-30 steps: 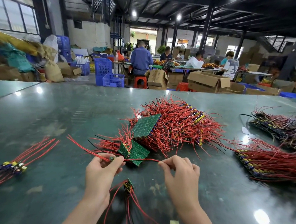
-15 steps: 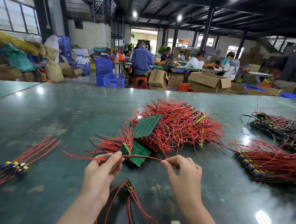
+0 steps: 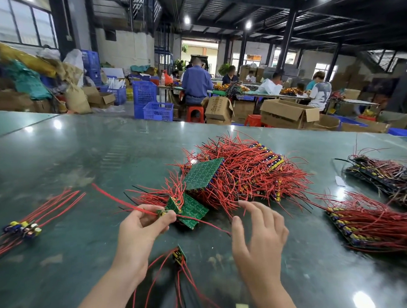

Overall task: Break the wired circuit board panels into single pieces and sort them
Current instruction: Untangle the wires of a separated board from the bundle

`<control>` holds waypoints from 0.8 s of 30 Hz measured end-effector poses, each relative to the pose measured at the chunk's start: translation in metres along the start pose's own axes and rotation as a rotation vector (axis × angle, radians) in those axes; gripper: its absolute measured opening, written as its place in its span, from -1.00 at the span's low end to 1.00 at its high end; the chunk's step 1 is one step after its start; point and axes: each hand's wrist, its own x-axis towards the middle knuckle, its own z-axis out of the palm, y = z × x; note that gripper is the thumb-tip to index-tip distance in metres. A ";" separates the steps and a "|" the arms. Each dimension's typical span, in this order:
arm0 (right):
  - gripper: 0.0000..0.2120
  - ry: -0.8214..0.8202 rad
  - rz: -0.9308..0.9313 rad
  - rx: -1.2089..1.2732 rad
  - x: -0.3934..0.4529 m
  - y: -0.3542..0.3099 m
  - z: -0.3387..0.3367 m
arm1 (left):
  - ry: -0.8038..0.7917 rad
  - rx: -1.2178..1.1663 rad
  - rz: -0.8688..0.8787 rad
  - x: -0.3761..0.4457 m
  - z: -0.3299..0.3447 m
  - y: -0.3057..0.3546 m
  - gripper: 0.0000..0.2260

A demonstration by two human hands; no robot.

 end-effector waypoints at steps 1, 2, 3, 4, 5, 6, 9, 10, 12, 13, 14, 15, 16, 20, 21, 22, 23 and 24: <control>-0.68 0.059 -0.044 -0.004 0.000 0.000 -0.001 | -0.045 0.036 0.030 -0.003 0.002 0.001 -0.77; -0.70 0.083 -0.093 -0.006 0.000 -0.001 0.000 | -0.091 0.063 0.057 -0.005 0.004 0.002 -0.73; -0.71 0.067 -0.147 -0.005 -0.002 -0.002 0.002 | -0.128 0.088 0.077 -0.008 0.006 0.003 -0.70; -0.72 0.027 -0.198 -0.006 -0.004 -0.004 0.005 | -0.157 0.106 0.091 -0.010 0.007 0.003 -0.68; -0.73 -0.026 -0.238 -0.005 -0.007 -0.007 0.008 | -0.184 0.111 0.098 -0.013 0.009 0.003 -0.67; -0.73 -0.079 -0.263 0.003 -0.009 -0.009 0.011 | -0.211 0.105 0.099 -0.015 0.010 0.003 -0.66; -0.79 -0.204 -0.245 0.102 -0.013 -0.011 0.017 | -0.301 0.097 0.078 -0.021 0.013 0.003 -0.66; -0.83 -0.246 -0.210 0.157 -0.013 -0.011 0.018 | -0.320 0.108 0.078 -0.022 0.013 0.003 -0.67; -0.85 -0.321 -0.146 0.255 -0.013 -0.011 0.018 | -0.337 0.130 0.091 -0.023 0.014 0.003 -0.71; -0.85 -0.341 -0.127 0.290 -0.013 -0.012 0.017 | -0.343 0.130 0.091 -0.023 0.015 0.003 -0.73; -0.85 -0.348 -0.108 0.322 -0.013 -0.014 0.016 | -0.353 0.126 0.088 -0.023 0.015 0.003 -0.74; -0.84 -0.348 -0.087 0.353 -0.012 -0.016 0.015 | -0.367 0.124 0.085 -0.023 0.015 0.003 -0.75; -0.85 -0.341 -0.065 0.377 -0.011 -0.017 0.015 | -0.380 0.126 0.088 -0.023 0.015 0.003 -0.76; -0.94 -0.343 -0.009 0.414 -0.010 -0.016 0.015 | -0.363 0.158 0.075 -0.021 0.012 0.002 -0.72; -0.97 -0.363 0.006 0.418 -0.011 -0.015 0.014 | -0.357 0.166 0.059 -0.021 0.012 0.002 -0.70; -0.95 -0.387 0.023 0.415 -0.011 -0.014 0.014 | -0.357 0.173 0.042 -0.021 0.012 0.001 -0.70; -0.91 -0.417 0.040 0.411 -0.011 -0.013 0.013 | -0.363 0.173 0.023 -0.021 0.012 0.001 -0.72; -0.87 -0.448 0.058 0.409 -0.010 -0.013 0.012 | -0.373 0.168 0.005 -0.021 0.013 0.001 -0.74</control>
